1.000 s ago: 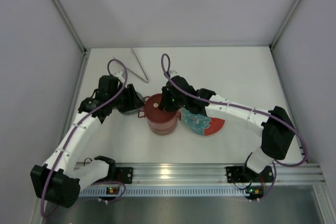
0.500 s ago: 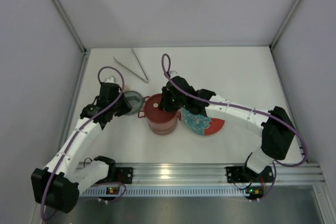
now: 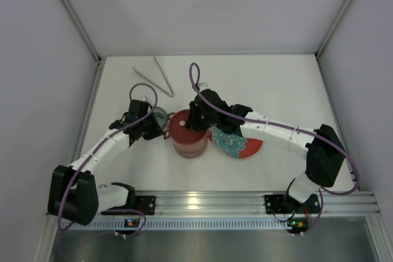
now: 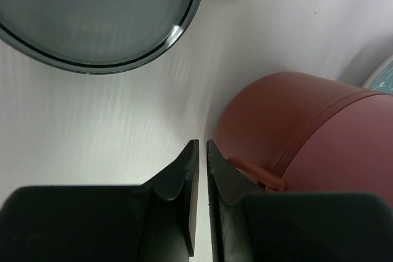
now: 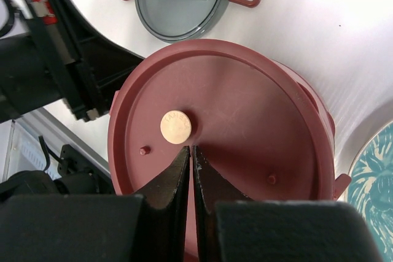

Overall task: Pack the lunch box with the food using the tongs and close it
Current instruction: Close the fastener on the packing box.

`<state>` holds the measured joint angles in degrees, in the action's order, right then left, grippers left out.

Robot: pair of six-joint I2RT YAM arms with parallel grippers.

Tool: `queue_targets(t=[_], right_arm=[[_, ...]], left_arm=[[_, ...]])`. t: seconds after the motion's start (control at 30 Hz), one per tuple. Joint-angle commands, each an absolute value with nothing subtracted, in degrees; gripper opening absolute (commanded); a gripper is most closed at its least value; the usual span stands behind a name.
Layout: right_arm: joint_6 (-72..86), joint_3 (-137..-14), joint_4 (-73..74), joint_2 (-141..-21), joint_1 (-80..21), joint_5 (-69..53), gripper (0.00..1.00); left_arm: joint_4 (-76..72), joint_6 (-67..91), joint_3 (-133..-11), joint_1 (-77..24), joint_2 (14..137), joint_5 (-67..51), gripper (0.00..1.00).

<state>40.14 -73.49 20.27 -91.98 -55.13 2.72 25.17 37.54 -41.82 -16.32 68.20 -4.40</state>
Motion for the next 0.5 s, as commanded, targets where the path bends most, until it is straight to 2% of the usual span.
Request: queue_targets(t=[0.0, 0.23, 0.47], right_arm=[[39.29, -70.58, 26.10, -94.66, -56.16, 3.25, 0.04], [39.29, -70.31, 26.19, -94.66, -56.25, 3.34, 0.04], [39.29, -70.49, 26.28, -94.92, -56.16, 3.34, 0.04]], left_arm=[[18.64, 37.18, -40.96, -16.44, 70.31, -8.35, 0.15], [14.68, 37.27, -39.81, -16.61, 73.56, -11.16, 0.15], [10.90, 37.79, -38.85, -17.40, 74.09, -14.50, 0.20]])
